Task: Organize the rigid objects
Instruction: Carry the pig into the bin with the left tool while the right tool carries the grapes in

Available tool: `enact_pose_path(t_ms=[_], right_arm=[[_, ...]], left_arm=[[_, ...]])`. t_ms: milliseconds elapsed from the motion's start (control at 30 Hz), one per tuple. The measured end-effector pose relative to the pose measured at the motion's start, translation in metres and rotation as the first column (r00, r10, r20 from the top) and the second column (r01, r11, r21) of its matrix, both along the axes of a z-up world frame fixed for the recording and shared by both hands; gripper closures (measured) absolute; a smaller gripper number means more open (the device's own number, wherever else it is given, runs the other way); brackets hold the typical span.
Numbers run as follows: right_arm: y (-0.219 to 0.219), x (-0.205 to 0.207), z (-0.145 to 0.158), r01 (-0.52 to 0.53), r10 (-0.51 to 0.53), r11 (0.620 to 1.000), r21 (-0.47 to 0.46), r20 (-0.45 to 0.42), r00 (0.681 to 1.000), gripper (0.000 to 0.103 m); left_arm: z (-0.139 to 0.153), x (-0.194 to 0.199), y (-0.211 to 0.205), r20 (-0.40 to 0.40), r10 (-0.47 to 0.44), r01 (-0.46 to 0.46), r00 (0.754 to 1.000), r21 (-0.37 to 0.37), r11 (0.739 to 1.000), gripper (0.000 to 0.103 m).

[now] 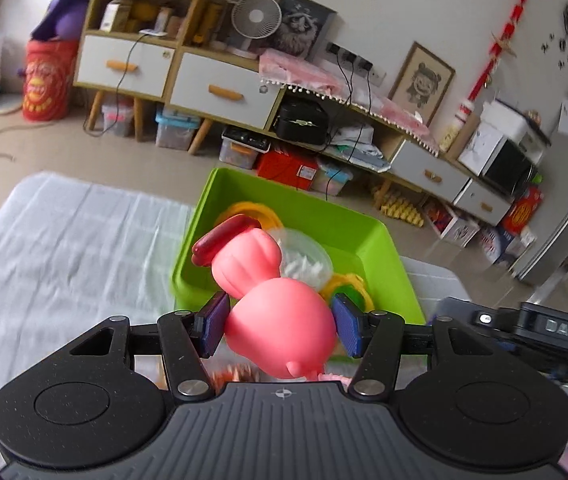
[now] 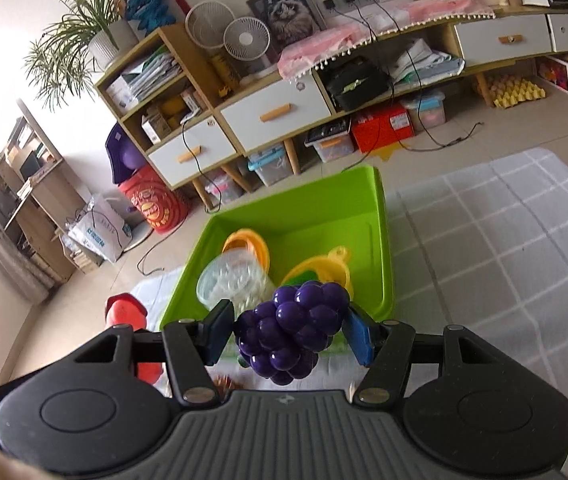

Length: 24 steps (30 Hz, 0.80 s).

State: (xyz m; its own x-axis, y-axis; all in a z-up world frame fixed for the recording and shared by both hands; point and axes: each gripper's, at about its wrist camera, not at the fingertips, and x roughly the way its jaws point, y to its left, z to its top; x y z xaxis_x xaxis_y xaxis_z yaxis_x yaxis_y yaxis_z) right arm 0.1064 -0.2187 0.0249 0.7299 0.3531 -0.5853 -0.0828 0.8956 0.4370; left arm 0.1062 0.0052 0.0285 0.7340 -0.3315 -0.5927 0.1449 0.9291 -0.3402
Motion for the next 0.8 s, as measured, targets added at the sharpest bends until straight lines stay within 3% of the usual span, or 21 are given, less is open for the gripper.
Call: enact_pose_path(t_ms=[233, 533, 800], right_arm=[[-0.002, 0.020, -0.007, 0.031, -0.031, 1.000, 0.000, 0.001, 1.000, 0.067], [-0.003, 0.041, -0.021, 0.082, -0.082, 0.995, -0.054, 0.000, 0.997, 0.067], [0.001, 0.046, -0.029, 0.098, -0.098, 0.988, -0.115, 0.013, 0.995, 0.067]], left_arm=[[-0.009, 0.038, -0.016, 0.003, -0.052, 0.050, 0.999, 0.151, 0.987, 0.043], [-0.026, 0.065, -0.018, -0.016, -0.051, 0.054, 0.999, 0.255, 0.965, 0.043], [-0.025, 0.072, -0.016, 0.001, -0.086, 0.082, 0.996, 0.293, 0.953, 0.042]])
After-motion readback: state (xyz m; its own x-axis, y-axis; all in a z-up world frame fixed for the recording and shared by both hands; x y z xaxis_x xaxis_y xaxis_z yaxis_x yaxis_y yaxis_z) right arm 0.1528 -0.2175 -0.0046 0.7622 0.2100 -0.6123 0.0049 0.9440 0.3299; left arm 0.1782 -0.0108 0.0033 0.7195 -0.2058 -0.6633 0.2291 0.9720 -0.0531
